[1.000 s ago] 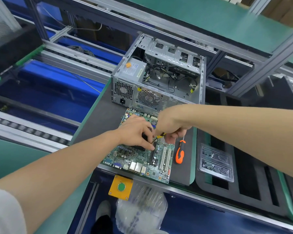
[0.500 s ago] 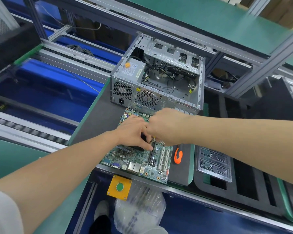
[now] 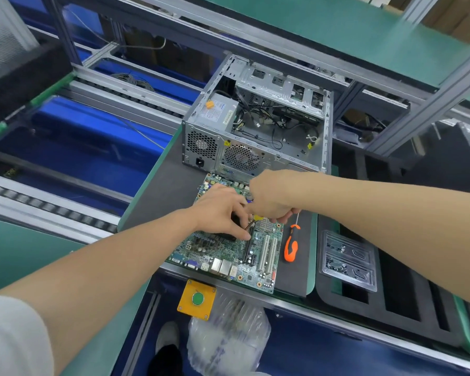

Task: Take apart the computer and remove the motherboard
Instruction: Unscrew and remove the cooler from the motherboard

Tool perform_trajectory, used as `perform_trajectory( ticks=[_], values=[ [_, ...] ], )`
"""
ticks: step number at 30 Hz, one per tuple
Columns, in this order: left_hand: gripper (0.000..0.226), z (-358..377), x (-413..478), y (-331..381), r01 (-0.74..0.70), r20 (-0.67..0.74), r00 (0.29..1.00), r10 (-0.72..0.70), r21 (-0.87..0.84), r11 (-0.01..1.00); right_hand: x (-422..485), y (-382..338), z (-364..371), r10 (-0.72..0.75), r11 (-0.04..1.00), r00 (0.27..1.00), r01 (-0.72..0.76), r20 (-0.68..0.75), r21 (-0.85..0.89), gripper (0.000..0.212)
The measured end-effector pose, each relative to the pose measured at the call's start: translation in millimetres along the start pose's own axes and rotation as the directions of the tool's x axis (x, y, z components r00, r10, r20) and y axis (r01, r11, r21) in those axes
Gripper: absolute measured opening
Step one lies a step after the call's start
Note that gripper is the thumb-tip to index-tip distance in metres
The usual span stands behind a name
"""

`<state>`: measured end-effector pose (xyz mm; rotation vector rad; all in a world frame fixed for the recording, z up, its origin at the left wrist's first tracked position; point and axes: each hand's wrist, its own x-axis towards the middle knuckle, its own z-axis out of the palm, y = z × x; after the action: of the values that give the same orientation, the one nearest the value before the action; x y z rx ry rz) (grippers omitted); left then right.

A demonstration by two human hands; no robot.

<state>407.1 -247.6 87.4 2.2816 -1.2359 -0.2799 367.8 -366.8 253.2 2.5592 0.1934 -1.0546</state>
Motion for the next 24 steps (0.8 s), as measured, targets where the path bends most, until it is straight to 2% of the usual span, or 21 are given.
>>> perform_trajectory(
  ticks=[3,7,12,14,16,17,20,21,24],
  values=[
    [0.031,4,0,-3,0.001,-0.022,1.000,-0.001,-0.022,1.000,3,-8,4,-0.025,0.995,0.998,0.020,-0.054,-0.094,0.043],
    [0.028,8,1,-7,-0.010,-0.057,0.998,0.008,-0.032,0.999,1,-15,9,-0.044,0.995,0.982,0.026,-0.186,-0.098,0.022],
    [0.045,9,0,-8,0.043,-0.041,0.998,-0.043,-0.002,0.999,-12,-16,9,-0.269,0.926,0.942,0.195,-0.203,-0.323,0.010],
    [0.045,7,0,-4,0.050,-0.024,0.998,-0.049,0.008,0.999,-14,-13,10,-0.347,0.884,0.909,0.235,-0.230,-0.404,0.003],
    [0.046,2,-1,-1,0.037,0.008,0.999,-0.037,0.008,0.999,-16,-9,14,-0.378,0.870,0.890,0.246,-0.256,-0.426,0.010],
    [0.056,-1,-1,-1,0.029,0.044,0.999,-0.030,0.028,0.999,-17,-6,16,-0.376,0.874,0.885,0.241,-0.273,-0.421,0.010],
    [0.107,-14,1,-2,-0.044,0.208,0.978,-0.004,0.225,0.973,-19,10,23,-0.312,0.913,0.898,0.193,-0.311,-0.360,0.025],
    [0.116,-17,2,-2,-0.058,0.249,0.968,-0.011,0.267,0.962,-20,17,25,-0.269,0.930,0.909,0.160,-0.319,-0.330,0.029],
    [0.110,-20,5,1,-0.061,0.288,0.957,-0.022,0.278,0.959,-23,40,28,-0.111,0.978,0.933,0.042,-0.341,-0.205,0.035]
  ],
)
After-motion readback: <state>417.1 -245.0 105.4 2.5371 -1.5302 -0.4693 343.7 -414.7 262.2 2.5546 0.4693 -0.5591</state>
